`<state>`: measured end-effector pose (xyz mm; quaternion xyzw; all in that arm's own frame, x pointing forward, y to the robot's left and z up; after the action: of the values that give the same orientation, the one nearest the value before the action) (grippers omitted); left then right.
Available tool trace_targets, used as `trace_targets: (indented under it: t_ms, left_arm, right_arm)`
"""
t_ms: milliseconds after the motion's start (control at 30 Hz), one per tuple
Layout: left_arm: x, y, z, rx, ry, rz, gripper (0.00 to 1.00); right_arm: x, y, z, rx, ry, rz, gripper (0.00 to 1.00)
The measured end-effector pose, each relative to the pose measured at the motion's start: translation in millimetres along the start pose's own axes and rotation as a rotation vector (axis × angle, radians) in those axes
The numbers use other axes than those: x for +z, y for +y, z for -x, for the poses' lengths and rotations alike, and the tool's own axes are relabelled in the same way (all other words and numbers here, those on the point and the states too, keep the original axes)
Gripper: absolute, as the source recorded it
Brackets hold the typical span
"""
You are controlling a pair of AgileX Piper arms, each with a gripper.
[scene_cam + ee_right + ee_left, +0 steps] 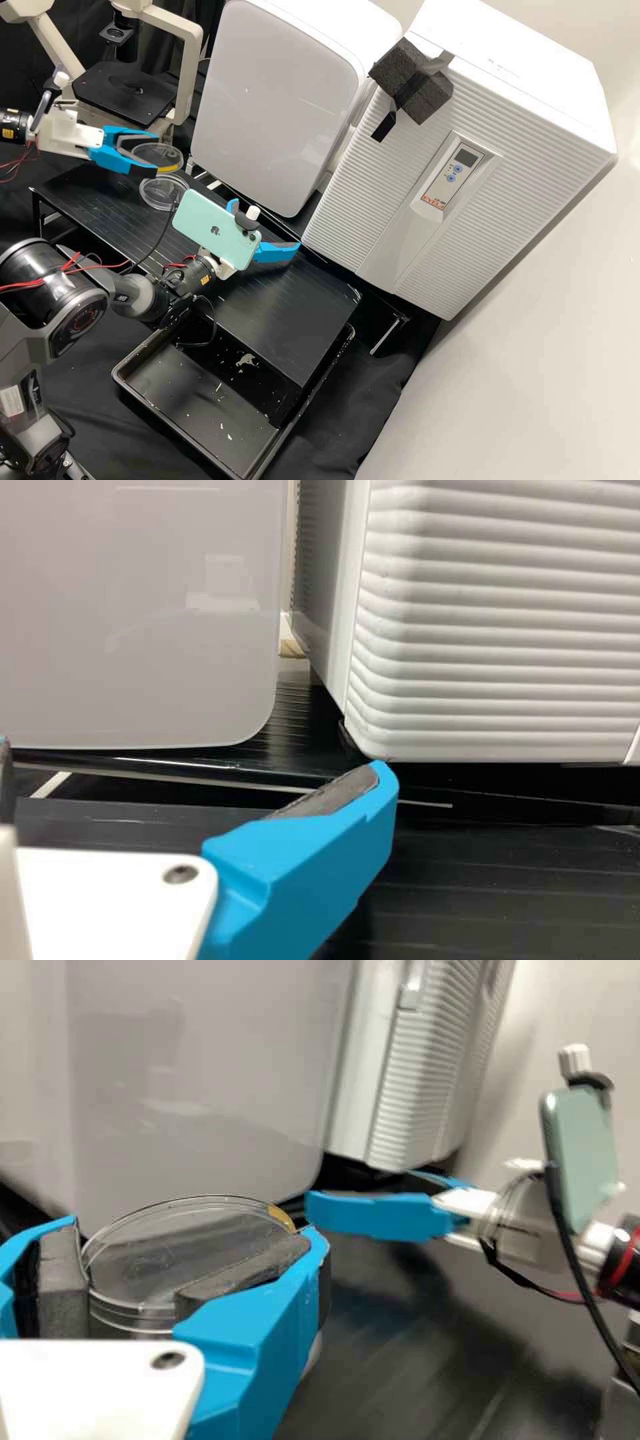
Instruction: Place the petri dish on the microscope
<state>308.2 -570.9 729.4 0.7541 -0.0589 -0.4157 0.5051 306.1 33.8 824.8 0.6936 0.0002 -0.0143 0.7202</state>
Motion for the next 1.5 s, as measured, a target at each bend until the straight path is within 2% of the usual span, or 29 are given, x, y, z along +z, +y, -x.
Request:
trace_targets:
  t_ms: [167,400,500,633,933,1267,1433,1467,1500]
  left_arm:
    - [6.1,-8.5,-13.3,-0.031,-0.025,-0.001,0.00]
    - [8.4,-5.5,-16.7,-0.020,-0.030,-0.011,0.00]
    - [7.2,-6.1,-17.0,-0.021,-0.023,-0.038,0.00]
    - [6.0,-6.7,-16.9,-0.028,-0.010,-0.053,0.00]
    - [1.8,-13.4,-18.8,-0.062,0.015,-0.071,0.00]
    - [1.5,-13.9,-18.9,-0.063,0.015,-0.077,0.00]
    - [2.6,-14.3,-19.4,-0.064,0.012,-0.098,0.00]
    - [3.3,-14.6,-19.7,-0.064,0.010,-0.098,1.00]
    - [3.8,-14.8,-19.9,-0.065,0.008,-0.098,1.00]
  right_arm:
    - [0.0,0.0,0.0,0.000,0.000,0.000,1.00]
    - [0.0,0.0,0.0,0.000,0.000,0.000,1.00]
    - [0.0,0.0,0.0,0.000,0.000,0.000,1.00]
    - [0.0,0.0,0.0,0.000,0.000,0.000,1.00]
    - [0.0,0.0,0.0,0.000,0.000,0.000,1.00]
    - [0.0,0.0,0.0,0.000,0.000,0.000,1.00]
    - [0.0,0.0,0.0,0.000,0.000,0.000,1.00]
    - [0.0,0.0,0.0,0.000,0.000,0.000,1.00]
    - [0.0,0.0,0.0,0.000,0.000,0.000,1.00]
